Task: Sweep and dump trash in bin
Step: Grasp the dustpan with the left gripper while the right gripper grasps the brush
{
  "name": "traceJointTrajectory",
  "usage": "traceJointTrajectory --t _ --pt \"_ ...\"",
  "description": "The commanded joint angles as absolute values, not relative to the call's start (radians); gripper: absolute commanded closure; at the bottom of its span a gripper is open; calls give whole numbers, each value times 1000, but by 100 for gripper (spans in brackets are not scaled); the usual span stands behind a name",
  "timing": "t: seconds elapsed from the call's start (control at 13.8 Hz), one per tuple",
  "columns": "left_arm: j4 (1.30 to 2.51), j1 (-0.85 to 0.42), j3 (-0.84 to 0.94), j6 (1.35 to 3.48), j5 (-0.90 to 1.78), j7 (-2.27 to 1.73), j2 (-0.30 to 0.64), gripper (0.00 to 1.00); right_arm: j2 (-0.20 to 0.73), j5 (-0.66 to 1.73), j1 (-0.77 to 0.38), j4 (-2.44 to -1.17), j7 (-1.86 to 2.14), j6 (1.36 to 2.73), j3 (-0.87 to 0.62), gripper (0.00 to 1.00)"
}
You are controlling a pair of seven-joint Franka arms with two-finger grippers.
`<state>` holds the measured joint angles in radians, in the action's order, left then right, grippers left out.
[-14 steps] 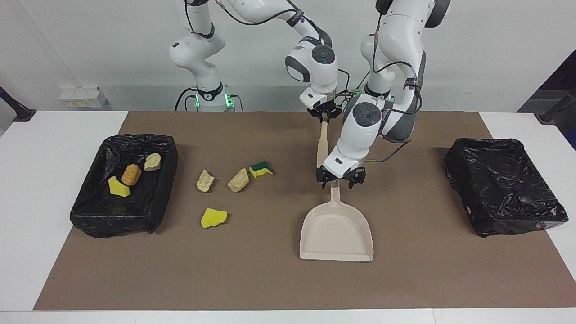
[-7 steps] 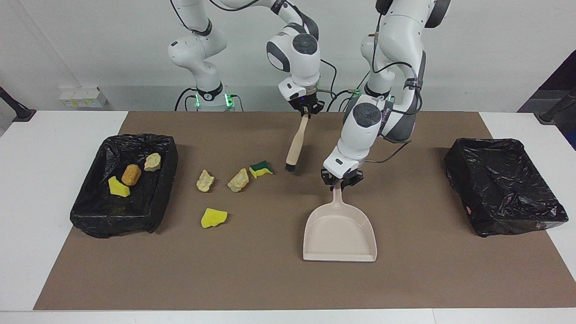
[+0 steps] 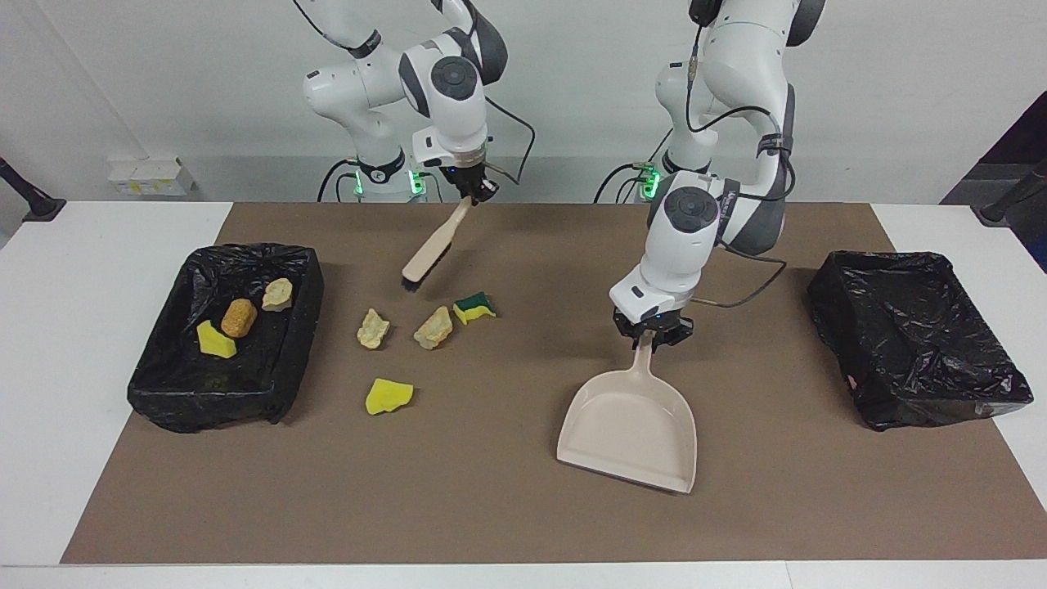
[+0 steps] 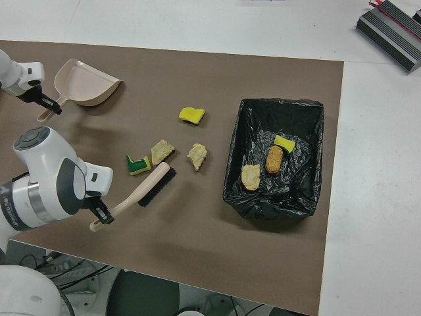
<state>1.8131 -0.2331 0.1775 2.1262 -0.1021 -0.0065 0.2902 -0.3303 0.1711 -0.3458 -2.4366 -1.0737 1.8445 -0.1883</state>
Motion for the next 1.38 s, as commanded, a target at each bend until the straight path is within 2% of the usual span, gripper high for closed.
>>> traceJointTrajectory --t 0.0,0.29,0.43,0.8,1.16,1.3 --pt "1832 -180 183 2019 -120 240 197 100 -328 100 -234 -2448 -988 1832 -199 100" --pt "1838 -107 184 1849 -118 767 111 100 -324 52 -86 -2473 -820 1838 -201 100" --pt "1862 -113 184 1830 -118 952 92 100 -302 54 -75 -2471 -737 1857 -202 100" --pt "2048 -178 187 1916 -118 1009 15 100 -216 133 -162 -2421 -730 1956 -206 100" --pt "2149 -241 189 2015 -118 916 -2 100 -52 274 -319 -2294 -741 2046 -206 100" --pt "2154 -242 189 2032 -118 913 -2 100 -20 310 -331 -2234 -739 2046 -207 100"
